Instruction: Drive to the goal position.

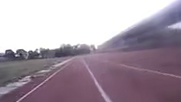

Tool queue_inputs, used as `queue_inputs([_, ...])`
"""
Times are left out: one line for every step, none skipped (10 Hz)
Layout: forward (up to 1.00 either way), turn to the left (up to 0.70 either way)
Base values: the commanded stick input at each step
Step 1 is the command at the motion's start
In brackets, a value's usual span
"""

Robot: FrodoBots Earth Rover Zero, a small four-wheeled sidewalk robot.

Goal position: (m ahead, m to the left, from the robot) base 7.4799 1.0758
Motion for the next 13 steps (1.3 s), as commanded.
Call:
queue_inputs([0.70, -0.26])
queue_inputs([0.70, -0.23])
queue_inputs([0.70, -0.13])
queue_inputs([0.70, 0.00])
queue_inputs([0.70, 0.00])
queue_inputs([0.70, 0.00])
queue_inputs([0.70, 0.00])
queue_inputs([0.70, 0.00])
queue_inputs([0.70, 0.00])
queue_inputs([0.70, 0.00])
queue_inputs([0.70, 0.00])
queue_inputs([0.70, 0.00])
queue_inputs([0.70, 0.00])
